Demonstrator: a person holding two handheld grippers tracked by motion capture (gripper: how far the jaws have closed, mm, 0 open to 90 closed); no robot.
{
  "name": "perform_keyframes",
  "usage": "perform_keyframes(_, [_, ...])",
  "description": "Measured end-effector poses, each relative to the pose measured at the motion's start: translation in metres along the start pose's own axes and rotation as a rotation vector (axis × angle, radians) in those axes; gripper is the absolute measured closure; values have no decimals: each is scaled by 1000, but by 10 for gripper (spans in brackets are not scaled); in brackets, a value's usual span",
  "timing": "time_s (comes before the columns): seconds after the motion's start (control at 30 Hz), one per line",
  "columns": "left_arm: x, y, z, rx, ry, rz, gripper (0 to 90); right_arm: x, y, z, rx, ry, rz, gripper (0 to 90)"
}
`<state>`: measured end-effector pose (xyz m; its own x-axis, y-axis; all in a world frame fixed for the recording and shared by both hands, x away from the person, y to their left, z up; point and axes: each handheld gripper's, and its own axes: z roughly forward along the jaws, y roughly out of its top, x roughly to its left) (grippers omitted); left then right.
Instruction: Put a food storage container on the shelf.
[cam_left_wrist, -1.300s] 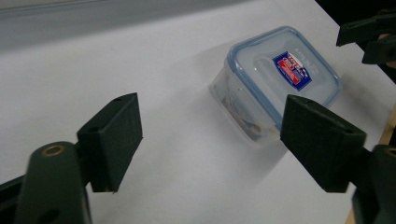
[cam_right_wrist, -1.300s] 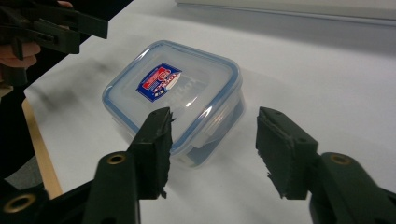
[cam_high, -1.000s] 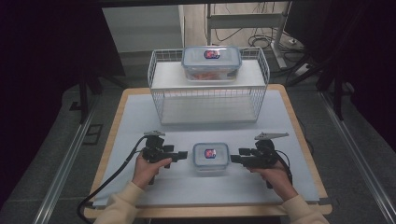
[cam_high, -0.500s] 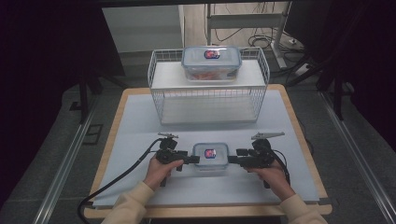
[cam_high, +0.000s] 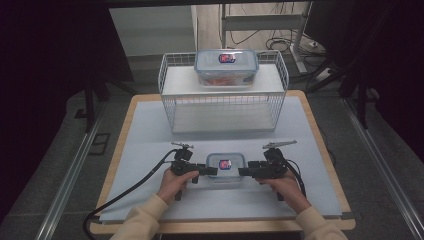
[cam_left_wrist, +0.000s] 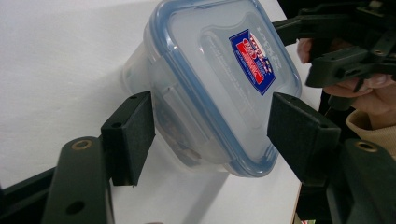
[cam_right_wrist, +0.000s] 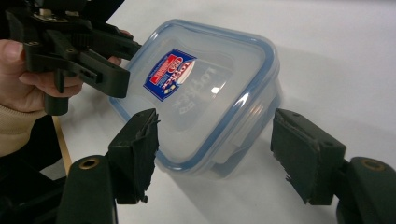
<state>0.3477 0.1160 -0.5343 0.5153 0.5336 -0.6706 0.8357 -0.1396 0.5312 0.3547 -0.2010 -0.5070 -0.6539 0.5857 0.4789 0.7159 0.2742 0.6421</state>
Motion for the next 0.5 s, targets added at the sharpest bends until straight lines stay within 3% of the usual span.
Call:
perform_keyframes(0.37, [0, 1, -2, -4, 2, 7, 367, -10, 4, 18, 33, 65, 102, 298])
perform_keyframes(0.5, [1, 0, -2, -5, -1, 6, 371, -13, 6, 15, 22, 73, 131, 378])
